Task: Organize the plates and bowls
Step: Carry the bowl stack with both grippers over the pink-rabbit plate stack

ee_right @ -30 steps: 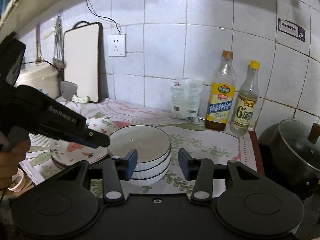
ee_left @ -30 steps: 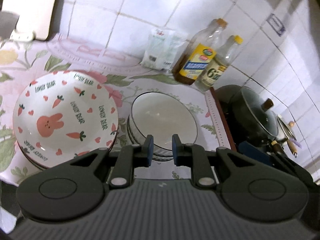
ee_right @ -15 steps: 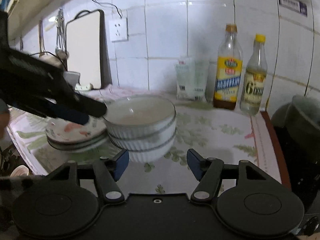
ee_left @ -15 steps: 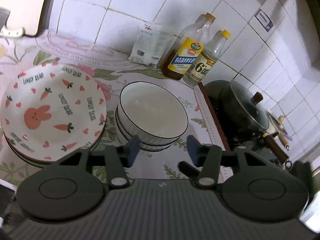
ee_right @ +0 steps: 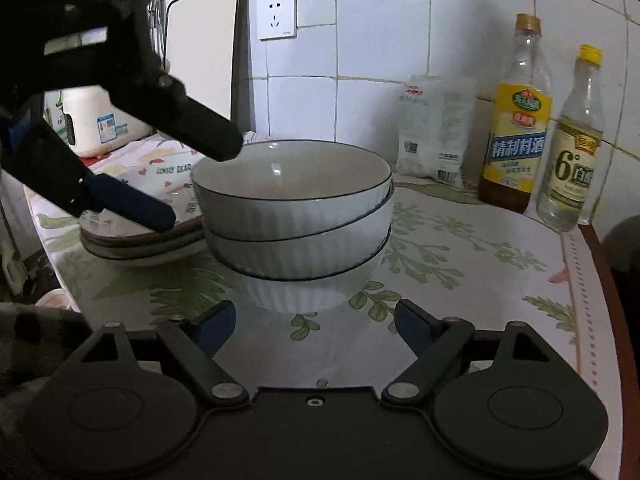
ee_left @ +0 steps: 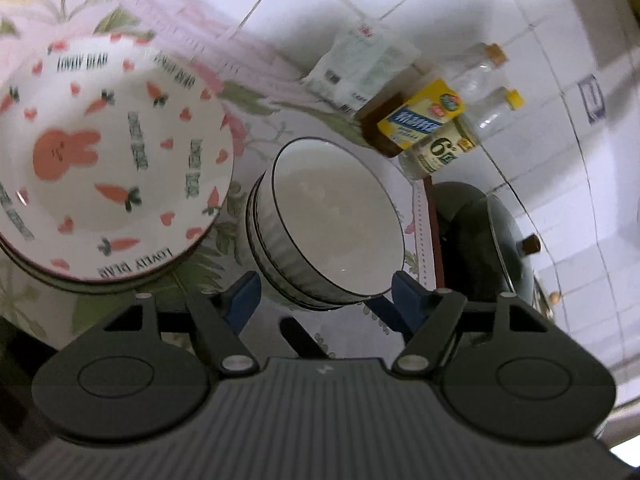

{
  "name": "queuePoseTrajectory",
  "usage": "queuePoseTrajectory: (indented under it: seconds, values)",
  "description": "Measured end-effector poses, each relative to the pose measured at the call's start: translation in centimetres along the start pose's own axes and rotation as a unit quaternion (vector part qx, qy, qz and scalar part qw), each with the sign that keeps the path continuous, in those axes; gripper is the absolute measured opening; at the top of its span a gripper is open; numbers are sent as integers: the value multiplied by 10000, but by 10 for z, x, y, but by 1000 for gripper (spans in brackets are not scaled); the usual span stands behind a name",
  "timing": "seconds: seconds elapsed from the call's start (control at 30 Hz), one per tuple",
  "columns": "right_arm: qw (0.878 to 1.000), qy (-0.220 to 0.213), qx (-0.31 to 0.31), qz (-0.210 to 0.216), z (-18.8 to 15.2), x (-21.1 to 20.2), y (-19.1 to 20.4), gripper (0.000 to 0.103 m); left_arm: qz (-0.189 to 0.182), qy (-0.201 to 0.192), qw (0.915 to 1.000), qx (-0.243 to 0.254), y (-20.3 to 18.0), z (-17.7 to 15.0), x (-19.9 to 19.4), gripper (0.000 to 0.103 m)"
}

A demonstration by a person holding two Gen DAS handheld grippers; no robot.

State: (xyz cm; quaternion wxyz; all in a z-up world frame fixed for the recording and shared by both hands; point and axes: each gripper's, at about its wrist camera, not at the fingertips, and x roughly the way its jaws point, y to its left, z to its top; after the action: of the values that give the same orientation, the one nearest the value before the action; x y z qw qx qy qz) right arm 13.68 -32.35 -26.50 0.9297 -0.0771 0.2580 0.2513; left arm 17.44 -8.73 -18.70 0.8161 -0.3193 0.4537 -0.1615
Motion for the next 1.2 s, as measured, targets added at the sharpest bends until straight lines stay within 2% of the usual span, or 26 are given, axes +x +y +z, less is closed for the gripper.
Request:
queuePoseTrajectory:
  seconds: [0.1, 0.17, 0.3, 0.63, 0.73, 0.97, 1.1, 1.2]
  values:
    - [9996, -12, -277, 68, 3, 10, 3, 91, -13, 94, 9997, -247, -1, -1, 11, 71]
    - [9985, -43, -540, 77, 4, 14, 8, 91, 110, 106, 9988, -470, -1, -2, 18, 70]
    - [9967, -42, -794, 129, 9, 22, 9, 95, 258, -7, 9970, -725, 2, -4, 23, 68]
    - [9947, 135, -900, 484, 14, 31, 1, 96, 457, -69, 9960, -761, 11, -6, 37, 66]
    - [9929, 132, -1011, 617, 15, 36, -4, 97, 482, -161, 9949, -870, 15, -8, 39, 63]
    - [9894, 70, -1149, 890, 12, 36, -10, 97, 839, -418, 9915, -899, 13, -15, 46, 50]
    - [9889, 170, -997, 1088, 12, 36, -15, 95, 786, -322, 9938, -719, 16, -13, 47, 47]
    - [9887, 150, -1025, 1080, 11, 36, -14, 95, 731, -247, 9934, -845, 19, -10, 48, 46]
